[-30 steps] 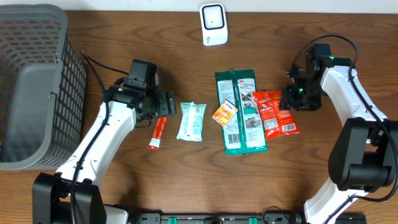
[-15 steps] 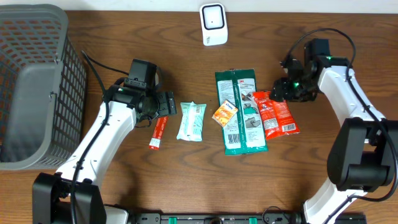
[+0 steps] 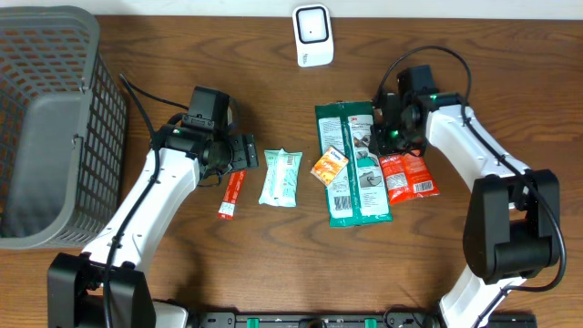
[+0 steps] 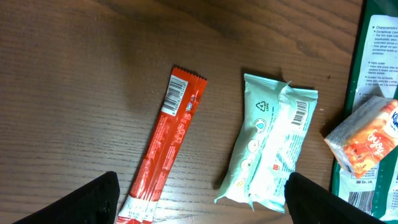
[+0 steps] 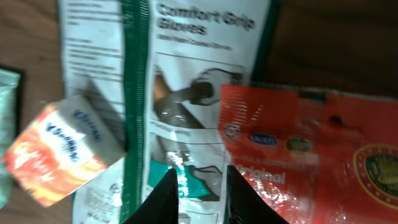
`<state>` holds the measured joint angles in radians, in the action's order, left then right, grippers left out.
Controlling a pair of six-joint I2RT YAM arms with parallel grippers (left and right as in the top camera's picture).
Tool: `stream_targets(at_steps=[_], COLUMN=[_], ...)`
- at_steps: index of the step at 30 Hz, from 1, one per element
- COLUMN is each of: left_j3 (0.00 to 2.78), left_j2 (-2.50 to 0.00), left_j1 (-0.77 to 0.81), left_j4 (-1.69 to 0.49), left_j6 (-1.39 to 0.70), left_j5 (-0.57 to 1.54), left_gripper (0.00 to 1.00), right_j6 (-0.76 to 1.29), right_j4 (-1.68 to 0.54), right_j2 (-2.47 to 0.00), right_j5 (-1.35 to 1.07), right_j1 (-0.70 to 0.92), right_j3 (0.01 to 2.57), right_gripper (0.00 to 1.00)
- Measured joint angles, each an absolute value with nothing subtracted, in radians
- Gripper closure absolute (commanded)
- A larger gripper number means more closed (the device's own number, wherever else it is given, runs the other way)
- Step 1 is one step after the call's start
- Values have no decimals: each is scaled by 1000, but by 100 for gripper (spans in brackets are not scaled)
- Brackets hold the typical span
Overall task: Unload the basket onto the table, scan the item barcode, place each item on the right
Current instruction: 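Grasp the red snack packet with the right gripper and pull it right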
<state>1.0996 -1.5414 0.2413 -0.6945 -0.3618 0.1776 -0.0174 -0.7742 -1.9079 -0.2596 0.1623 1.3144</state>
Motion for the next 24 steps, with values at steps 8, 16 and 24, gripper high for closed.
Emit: stream_targets(at_steps=[8, 16, 24], left_j3=[1100, 1100, 1100], left_j2=[-1541, -1541, -1541], left_j1=[241, 241, 241], left_j4=[-694, -695, -695], left_j6=[-362, -362, -362], left_j5=[178, 178, 178], left_gripper=[14, 14, 14], right_j6=[97, 211, 396], right_j4=[-635, -635, -735], right_j2=[-1908, -1908, -1908], right_j5=[-47, 51, 64], right_j1=[157, 35, -118], right_j3=[1213, 1212, 1213], right_gripper=[76, 79, 85])
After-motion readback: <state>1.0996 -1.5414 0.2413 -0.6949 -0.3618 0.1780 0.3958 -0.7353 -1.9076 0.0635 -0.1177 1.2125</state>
